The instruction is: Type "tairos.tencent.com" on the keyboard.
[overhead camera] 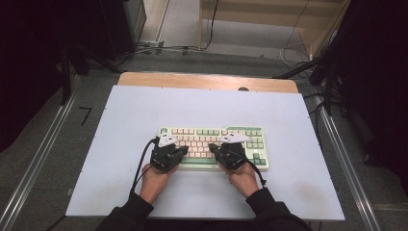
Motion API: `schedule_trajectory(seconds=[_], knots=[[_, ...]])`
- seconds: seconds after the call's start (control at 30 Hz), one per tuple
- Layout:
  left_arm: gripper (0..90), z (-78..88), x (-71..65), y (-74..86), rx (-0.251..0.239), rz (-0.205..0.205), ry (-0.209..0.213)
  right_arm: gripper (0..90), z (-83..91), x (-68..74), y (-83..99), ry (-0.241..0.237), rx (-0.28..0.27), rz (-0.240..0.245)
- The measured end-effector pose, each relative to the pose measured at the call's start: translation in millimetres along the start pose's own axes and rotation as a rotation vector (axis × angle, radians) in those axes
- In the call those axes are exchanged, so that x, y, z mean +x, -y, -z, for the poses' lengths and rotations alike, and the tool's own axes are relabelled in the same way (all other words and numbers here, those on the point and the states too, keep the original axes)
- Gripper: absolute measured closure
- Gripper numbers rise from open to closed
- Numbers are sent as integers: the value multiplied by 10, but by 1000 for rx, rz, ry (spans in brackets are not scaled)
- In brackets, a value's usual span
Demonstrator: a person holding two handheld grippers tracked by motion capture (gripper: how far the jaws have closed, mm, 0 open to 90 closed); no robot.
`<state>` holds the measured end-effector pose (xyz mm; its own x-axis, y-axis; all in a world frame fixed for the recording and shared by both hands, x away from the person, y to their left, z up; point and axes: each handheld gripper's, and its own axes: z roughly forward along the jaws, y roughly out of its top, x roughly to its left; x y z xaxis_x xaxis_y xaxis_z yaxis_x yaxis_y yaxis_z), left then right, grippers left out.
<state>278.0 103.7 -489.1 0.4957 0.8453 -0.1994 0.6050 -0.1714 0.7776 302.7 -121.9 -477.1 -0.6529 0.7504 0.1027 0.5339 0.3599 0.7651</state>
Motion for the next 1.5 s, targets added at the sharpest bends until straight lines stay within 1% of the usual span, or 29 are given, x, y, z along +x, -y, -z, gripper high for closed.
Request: schedule_trajectory(seconds=[0.3,0.37,0.47,0.53,0.57,0.63,0.77,0.9,0.93,1.03,1.23,1.37,1.5], knots=[[900,4,-23,22,15,-8,-7,875,11,-11,0,3,-4,1],[900,-5,-35,29,17,-9,-17,875,12,-13,0,4,-4,1],[900,-7,-58,28,23,-21,-29,875,12,-13,4,5,-1,1],[900,-22,-59,36,41,-34,-34,875,9,-13,7,5,0,-1],[900,-28,-56,43,32,-29,-34,875,8,-14,9,5,0,-1],[900,-24,-48,37,36,-31,-30,875,9,-14,10,5,1,-2],[900,13,-39,13,4,-17,-22,875,14,-20,8,6,-2,-3],[900,43,14,-28,-38,-8,-31,875,16,-23,7,6,-2,-3],[900,44,38,-35,-47,-7,-40,875,16,-21,6,6,-2,-4],[900,23,109,-51,-60,13,-56,875,12,-15,8,5,-1,-2],[900,-24,181,-76,-64,30,-81,875,7,-8,9,3,0,-1],[900,-57,195,-90,-59,36,-85,875,8,-10,10,4,1,-2],[900,-82,185,-115,-63,33,-85,875,8,-9,11,4,1,-2]])
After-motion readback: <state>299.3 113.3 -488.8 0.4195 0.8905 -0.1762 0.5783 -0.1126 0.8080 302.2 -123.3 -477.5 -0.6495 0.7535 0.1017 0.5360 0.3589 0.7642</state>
